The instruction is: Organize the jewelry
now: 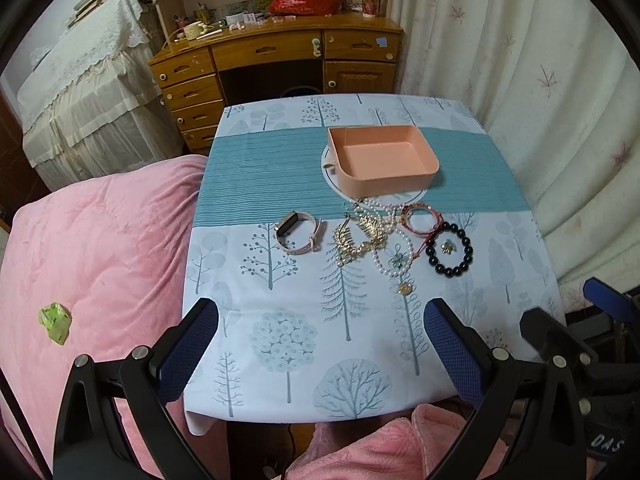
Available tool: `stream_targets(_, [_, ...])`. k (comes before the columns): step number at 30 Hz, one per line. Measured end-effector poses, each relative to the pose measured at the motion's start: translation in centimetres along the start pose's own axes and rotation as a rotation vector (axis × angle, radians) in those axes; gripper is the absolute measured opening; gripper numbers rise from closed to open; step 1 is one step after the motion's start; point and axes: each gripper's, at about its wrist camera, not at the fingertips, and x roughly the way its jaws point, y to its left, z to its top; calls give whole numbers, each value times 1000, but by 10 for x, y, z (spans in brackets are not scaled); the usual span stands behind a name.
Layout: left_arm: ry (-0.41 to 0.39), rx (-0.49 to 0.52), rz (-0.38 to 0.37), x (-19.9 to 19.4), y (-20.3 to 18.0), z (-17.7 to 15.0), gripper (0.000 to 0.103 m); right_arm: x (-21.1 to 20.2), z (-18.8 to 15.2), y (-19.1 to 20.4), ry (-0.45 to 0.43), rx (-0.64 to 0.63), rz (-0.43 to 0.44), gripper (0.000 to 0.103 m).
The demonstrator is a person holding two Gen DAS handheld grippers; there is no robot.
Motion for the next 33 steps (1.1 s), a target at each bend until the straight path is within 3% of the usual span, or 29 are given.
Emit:
stream_targets(9, [154, 119, -54, 41, 11, -19, 102, 24, -28, 18, -49, -46, -98, 101])
stream_targets(16, [195, 111, -228, 87, 4, -18, 102, 55, -48, 10, -58, -214, -170, 100])
stream_targets(19, [160, 132, -236, 106, -6, -14, 97, 74, -53, 1, -41, -304, -187, 82])
stream_targets(22, [170, 125, -236, 130, -21, -12, 87, 97, -53, -11, 11, -398, -196, 75])
stream_targets(25, [198, 97, -255, 150, -36, -11, 76, 115, -53, -23, 19, -517, -143, 64])
stream_targets(27, [201, 80, -269, 161, -48, -9, 72, 127, -51, -31, 24, -592, -89, 53])
stream_targets(29, [210, 66, -285, 171, -62, -9, 70, 139, -46, -38, 39, -656, -46, 47])
stream_targets(33, [223, 40, -248, 189, -82, -11, 55, 161, -39, -45, 50, -792, 54, 31])
